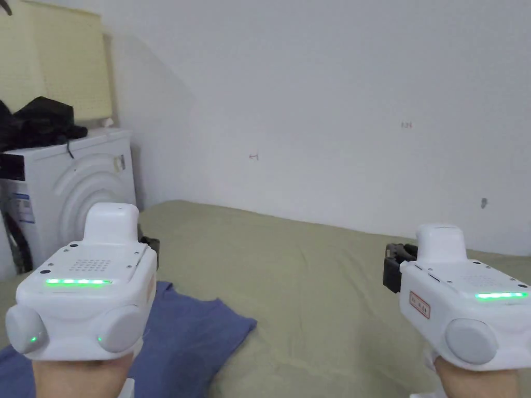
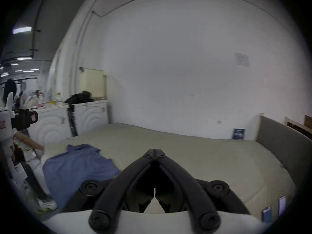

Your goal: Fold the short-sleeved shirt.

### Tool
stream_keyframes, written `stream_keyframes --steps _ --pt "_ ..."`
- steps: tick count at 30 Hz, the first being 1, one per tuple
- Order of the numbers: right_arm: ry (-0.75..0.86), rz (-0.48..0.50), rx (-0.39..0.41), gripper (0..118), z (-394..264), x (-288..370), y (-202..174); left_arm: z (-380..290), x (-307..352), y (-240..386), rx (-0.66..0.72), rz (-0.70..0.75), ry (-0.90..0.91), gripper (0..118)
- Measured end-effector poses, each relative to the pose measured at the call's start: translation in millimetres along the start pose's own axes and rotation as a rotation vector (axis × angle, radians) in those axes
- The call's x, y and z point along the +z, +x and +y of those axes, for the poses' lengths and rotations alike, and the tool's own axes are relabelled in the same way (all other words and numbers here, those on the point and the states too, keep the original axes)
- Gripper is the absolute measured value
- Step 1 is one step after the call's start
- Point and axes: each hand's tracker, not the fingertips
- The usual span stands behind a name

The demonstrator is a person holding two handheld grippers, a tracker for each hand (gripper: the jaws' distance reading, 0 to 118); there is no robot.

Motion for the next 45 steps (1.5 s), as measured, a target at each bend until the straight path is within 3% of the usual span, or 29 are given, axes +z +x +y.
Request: stream_keyframes --steps 6,12,16,17,18,19,20,28,31,36,37,38,40,41,42,43,45 --pt "-0.07 0.201 -0.017 0 -23.8 -38.3 -73.7 -30.1 7.0 -59.9 0.036 0.118 -0.096 0" --pt "-0.122 0.237 0.01 0 -42.4 -74.6 -88.9 -63.7 -31.6 -78.2 0.024 0.135 -0.222 0" --pt "-0.145 0.225 0.041 0 -38.8 -98.0 -83.1 -61.7 -96.6 -66.8 -0.024 -0.014 -0.372 7" --pt "-0.15 0.226 0.05 0 -48.0 -117.4 -78.8 -59.9 -121.1 -63.6 -0.026 -0.098 -0.432 24" --pt "-0.151 0.224 0.058 0 -48.6 -122.5 -75.3 -56.7 -143.4 -58.0 -0.029 -0.152 -0.486 72" --pt "-0.155 0.223 0.064 0 -49.8 -128.7 -70.4 -57.6 -173.1 -49.0 -0.038 -0.193 -0.581 107" --pt "-0.158 0.221 0.066 0 -51.5 -132.3 -66.9 -61.4 -193.9 -44.2 -0.038 -0.236 -0.638 118" --pt "-0.263 0.242 0.112 0 -88.3 -118.5 -48.0 -142.7 -333.3 23.1 -0.067 -0.362 -0.965 118" --pt "-0.318 0.239 0.124 0 -105.5 -120.5 -38.6 -179.8 -351.6 36.1 -0.094 -0.35 -1.038 118" --pt "-0.382 0.239 0.132 0 -125.7 -123.7 -26.6 -224.9 -361.5 44.4 -0.002 -0.366 -1.188 115" --pt "-0.392 0.233 0.127 0 -127.6 -124.8 -22.5 -199.1 -348.4 38.6 -0.04 -0.362 -1.202 112" --pt "-0.394 0.228 0.126 0 -129.5 -124.0 -18.6 -208.2 -348.8 41.5 -0.127 -0.323 -1.097 111" --pt "-0.392 0.209 0.121 0 -130.6 -121.3 -9.9 -213.6 -350.6 44.4 -0.147 -0.356 -1.079 95" --pt "-0.389 0.196 0.126 0 -128.5 -120.2 -3.6 -213.5 -349.5 44.9 -0.141 -0.371 -1.095 74" --pt "-0.383 0.175 0.133 0 -127.1 -117.8 2.0 -199.5 -345.0 40.1 -0.13 -0.399 -1.063 29" --pt "-0.376 0.153 0.136 0 -124.9 -114.3 9.7 -192.7 -348.4 32.2 -0.127 -0.413 -1.035 6" --pt "-0.362 0.106 0.133 0 -119.3 -106.2 27.9 -181.3 -361.1 20.3 -0.114 -0.414 -0.984 6"
